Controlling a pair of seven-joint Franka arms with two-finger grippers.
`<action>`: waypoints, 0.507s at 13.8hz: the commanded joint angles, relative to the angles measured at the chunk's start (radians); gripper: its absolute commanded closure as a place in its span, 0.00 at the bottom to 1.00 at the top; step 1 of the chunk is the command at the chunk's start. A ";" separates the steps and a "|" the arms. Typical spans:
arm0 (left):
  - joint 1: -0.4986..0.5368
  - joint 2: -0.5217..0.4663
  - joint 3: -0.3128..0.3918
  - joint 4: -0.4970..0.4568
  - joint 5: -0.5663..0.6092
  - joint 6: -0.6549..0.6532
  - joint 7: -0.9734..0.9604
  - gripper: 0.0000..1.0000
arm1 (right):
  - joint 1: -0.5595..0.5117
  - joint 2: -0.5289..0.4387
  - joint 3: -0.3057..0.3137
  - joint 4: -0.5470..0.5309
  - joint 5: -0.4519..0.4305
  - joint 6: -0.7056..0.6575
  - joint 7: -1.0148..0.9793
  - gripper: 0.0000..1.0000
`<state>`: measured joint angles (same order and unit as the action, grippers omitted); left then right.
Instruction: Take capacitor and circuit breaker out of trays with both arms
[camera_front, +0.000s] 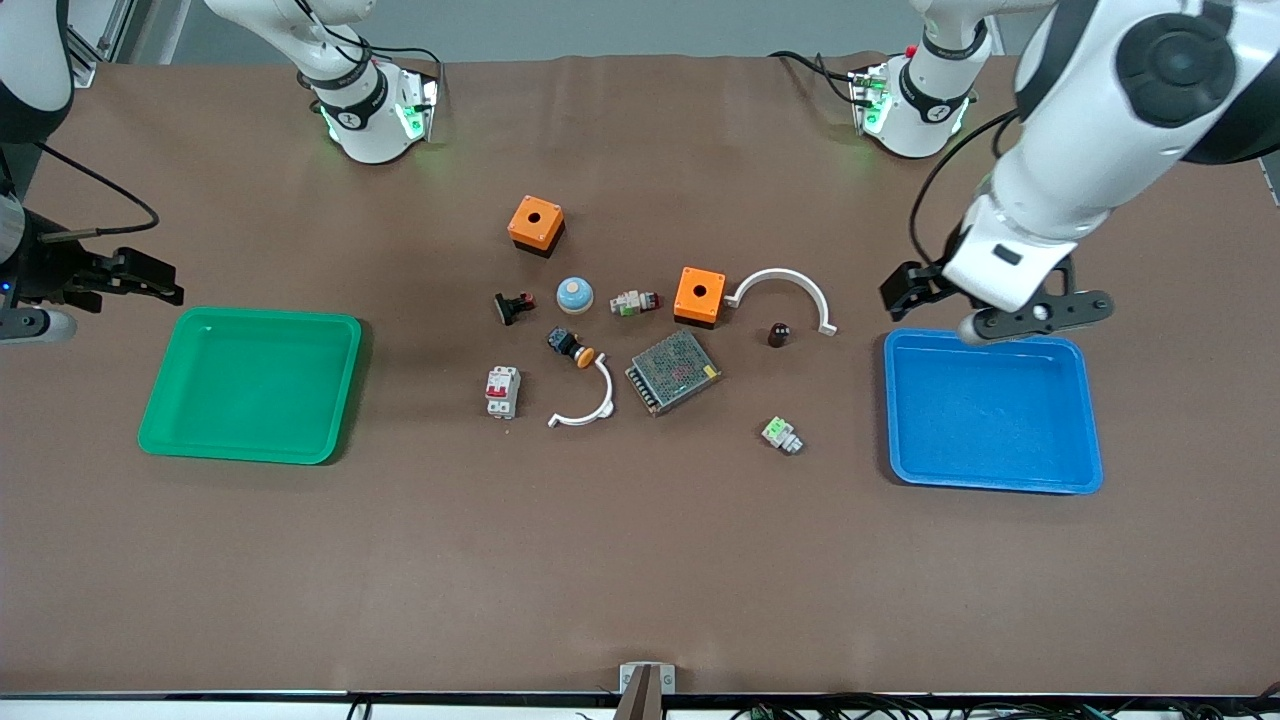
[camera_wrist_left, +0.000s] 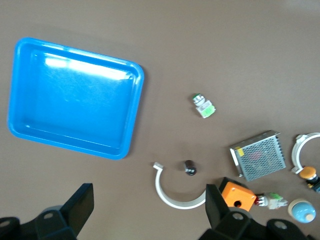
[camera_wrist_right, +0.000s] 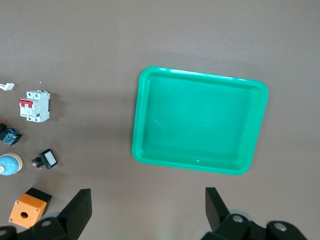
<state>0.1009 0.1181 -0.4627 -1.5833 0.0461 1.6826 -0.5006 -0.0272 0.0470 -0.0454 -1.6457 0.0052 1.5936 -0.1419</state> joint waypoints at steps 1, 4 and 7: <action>0.004 -0.009 0.063 0.045 -0.023 -0.078 0.107 0.01 | 0.009 -0.076 -0.010 -0.089 -0.008 0.032 -0.002 0.00; -0.039 -0.035 0.177 0.040 -0.035 -0.104 0.210 0.01 | 0.036 -0.099 -0.033 -0.091 -0.008 0.020 -0.004 0.00; -0.115 -0.047 0.317 0.040 -0.058 -0.116 0.278 0.01 | 0.052 -0.131 -0.048 -0.089 -0.008 0.012 -0.005 0.00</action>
<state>0.0320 0.0932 -0.2183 -1.5450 0.0221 1.5873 -0.2631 0.0056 -0.0276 -0.0748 -1.6913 0.0052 1.6002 -0.1419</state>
